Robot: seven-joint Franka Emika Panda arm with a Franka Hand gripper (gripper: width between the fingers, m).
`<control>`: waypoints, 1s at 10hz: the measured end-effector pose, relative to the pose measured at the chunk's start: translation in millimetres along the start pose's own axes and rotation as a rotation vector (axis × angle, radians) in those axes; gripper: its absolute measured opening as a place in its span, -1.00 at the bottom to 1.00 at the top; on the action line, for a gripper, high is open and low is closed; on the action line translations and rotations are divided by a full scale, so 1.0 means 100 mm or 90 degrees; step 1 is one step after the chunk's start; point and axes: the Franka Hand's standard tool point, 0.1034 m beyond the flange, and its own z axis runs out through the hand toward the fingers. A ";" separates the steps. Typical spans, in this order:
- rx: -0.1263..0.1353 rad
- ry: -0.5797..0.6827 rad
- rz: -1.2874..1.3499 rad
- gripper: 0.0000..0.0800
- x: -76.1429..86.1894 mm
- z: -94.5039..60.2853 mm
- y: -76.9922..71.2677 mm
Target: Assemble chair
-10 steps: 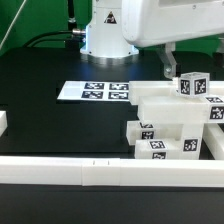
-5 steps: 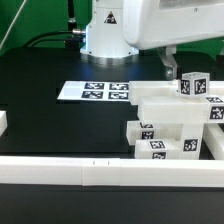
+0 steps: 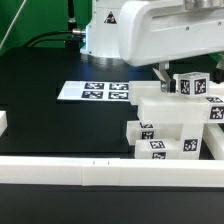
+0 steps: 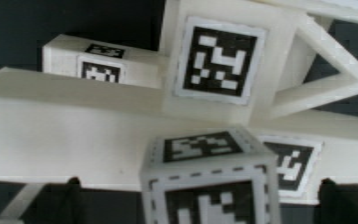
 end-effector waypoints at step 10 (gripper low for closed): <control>-0.001 0.003 0.107 -0.33 0.00 0.03 0.00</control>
Offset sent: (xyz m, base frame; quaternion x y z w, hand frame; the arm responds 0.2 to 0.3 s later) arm -0.0005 0.0038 -0.0036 -0.0064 0.0063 -0.0022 1.0000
